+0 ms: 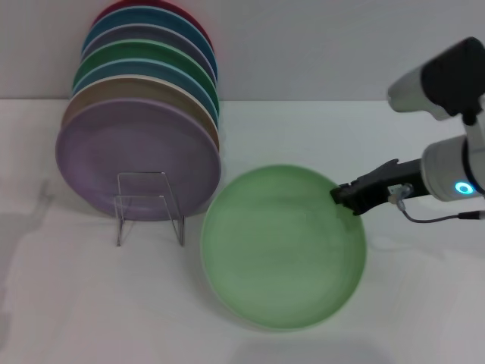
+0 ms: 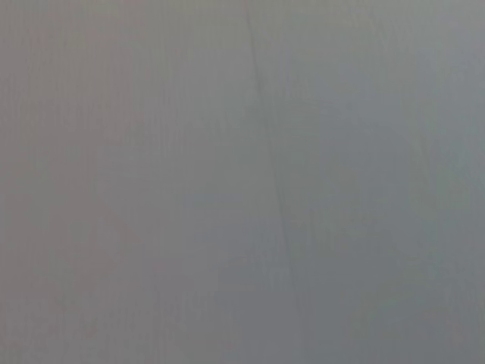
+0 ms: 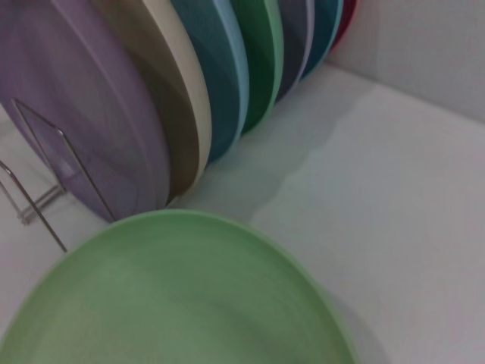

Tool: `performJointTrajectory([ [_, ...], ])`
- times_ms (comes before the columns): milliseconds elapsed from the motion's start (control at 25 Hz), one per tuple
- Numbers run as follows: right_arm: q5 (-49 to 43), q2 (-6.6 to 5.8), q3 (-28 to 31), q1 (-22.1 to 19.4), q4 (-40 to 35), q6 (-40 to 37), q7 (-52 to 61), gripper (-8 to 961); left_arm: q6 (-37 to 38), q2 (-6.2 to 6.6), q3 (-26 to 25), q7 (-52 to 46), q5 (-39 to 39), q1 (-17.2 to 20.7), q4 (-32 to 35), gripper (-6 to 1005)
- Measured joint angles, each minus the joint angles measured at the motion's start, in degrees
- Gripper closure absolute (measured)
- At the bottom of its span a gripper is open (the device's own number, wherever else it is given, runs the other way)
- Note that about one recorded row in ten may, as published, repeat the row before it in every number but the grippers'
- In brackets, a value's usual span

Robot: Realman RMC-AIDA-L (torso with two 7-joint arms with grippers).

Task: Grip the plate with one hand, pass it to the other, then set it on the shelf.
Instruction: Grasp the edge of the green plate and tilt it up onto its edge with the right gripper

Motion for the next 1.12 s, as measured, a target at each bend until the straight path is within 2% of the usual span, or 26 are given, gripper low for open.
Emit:
performJointTrajectory([
  [120,3.03,0.01,-0.88,-4.5,3.67,-3.14,-3.89,931,0.04,0.0,0.0,0.0,0.13,-0.29,-0.13,169],
  [240,9.8,0.03,-0.89,-10.04,6.92,-6.71,-9.99,929,0.35,-0.02,0.27,0.0,0.2,-0.34,-0.65,170],
  [400,23.87,0.03,0.37,-17.71,8.59,-12.15,-23.1,927,4.3,0.09,4.95,0.0,0.28,0.22,-1.73,170],
  [600,42.89,0.25,3.4,-22.29,1.81,-13.96,-41.21,923,4.43,1.11,12.17,-0.38,0.29,1.03,-6.64,170],
  [680,49.23,0.25,4.62,-22.86,-2.16,-13.77,-47.59,922,1.28,2.44,15.23,-1.73,0.28,1.89,-11.17,170],
  [720,51.78,0.25,5.18,-22.98,-3.88,-13.65,-50.43,921,-1.76,3.62,16.6,-3.03,0.32,2.59,-14.45,170],
  [840,56.22,0.22,7.04,-22.89,-8.16,-12.92,-57.4,919,-17.04,9.6,21.86,-8.51,0.26,5.37,-30.2,170],
  [880,57.33,0.22,7.8,-22.7,-9.45,-12.38,-59.24,919,-24.49,12.31,23.68,-10.39,0.35,5.99,-36.91,170],
  [1000,59.51,0.2,9.28,-22.04,-12.19,-11.29,-63.48,917,-46.24,19.13,27.09,-13.56,0.35,7.15,-54.57,170],
  [1080,61.16,0.2,9.52,-21.73,-13.69,-11.17,-67.1,915,-58.65,22.25,27.9,-14.45,0.36,7.36,-64.06,170],
  [1120,62.26,0.2,9.47,-21.66,-14.53,-11.25,-69.82,915,-64.34,23.28,28.02,-14.83,0.36,7.32,-68.39,170],
])
